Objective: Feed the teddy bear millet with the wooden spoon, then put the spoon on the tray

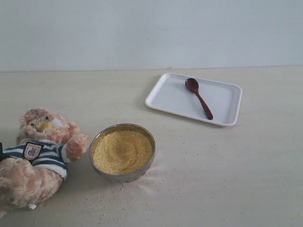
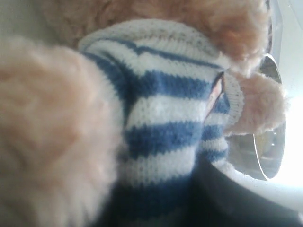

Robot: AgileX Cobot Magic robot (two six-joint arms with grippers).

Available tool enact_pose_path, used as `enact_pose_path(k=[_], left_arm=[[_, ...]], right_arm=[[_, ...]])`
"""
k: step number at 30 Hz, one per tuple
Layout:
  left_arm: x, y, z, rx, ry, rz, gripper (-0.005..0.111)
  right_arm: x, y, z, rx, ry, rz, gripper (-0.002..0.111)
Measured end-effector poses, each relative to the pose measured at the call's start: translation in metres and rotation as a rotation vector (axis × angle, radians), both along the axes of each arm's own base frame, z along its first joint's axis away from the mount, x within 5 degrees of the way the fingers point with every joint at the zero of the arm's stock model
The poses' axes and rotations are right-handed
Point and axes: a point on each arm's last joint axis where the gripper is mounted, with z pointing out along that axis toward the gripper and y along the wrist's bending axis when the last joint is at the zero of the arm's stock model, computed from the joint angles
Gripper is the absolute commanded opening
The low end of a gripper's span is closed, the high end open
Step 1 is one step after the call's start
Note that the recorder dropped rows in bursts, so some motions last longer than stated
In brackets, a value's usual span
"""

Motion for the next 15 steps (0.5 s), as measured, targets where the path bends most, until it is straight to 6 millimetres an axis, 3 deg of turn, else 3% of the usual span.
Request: enact_pose_path(k=[2,4,15], left_arm=[[0.0,0.0,0.0,0.0,0.0,0.0,0.067],[0.0001,0.0,0.0,-0.003,0.003,0.004,0.081],[-0.0012,-0.0041,0.0038,-0.089,0.041,0.008,0.075]], right_arm=[[0.0,0.0,0.0,0.0,0.0,0.0,0.0],[0.0,0.0,0.0,0.0,0.0,0.0,0.0],[0.0,0.0,0.0,0.0,0.0,0.0,0.0]])
